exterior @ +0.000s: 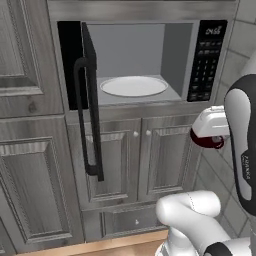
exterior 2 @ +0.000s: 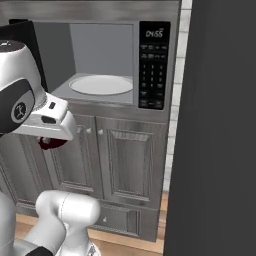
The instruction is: Pick the mug from the counter and place it inside the microwave. Then close the microwave.
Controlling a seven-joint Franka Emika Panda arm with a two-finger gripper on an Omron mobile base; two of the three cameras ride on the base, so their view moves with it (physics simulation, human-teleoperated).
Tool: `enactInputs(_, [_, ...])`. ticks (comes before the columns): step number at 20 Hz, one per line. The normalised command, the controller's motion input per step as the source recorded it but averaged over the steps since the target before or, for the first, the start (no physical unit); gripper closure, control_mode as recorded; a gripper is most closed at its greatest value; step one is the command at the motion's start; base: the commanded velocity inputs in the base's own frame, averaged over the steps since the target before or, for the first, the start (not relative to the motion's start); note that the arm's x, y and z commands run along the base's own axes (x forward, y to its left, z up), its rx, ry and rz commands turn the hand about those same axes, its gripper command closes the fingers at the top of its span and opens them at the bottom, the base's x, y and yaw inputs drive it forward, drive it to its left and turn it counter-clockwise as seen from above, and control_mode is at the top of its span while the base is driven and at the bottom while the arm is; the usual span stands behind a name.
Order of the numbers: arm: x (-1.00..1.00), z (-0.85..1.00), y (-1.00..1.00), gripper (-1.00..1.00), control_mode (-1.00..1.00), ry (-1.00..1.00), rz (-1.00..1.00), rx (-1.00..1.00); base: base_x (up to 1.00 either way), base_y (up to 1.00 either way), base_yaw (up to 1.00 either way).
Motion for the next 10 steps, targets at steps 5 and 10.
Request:
enactInputs(5, [0.00, 0.00, 0.00, 1.00, 1.00, 0.00, 0.00, 0.00, 0.21, 0.22, 0.00])
enactInputs(10, [0.00, 0.00, 0.00, 1.00, 1.00, 0.00, 0.00, 0.00, 0.41, 0.31, 0.00])
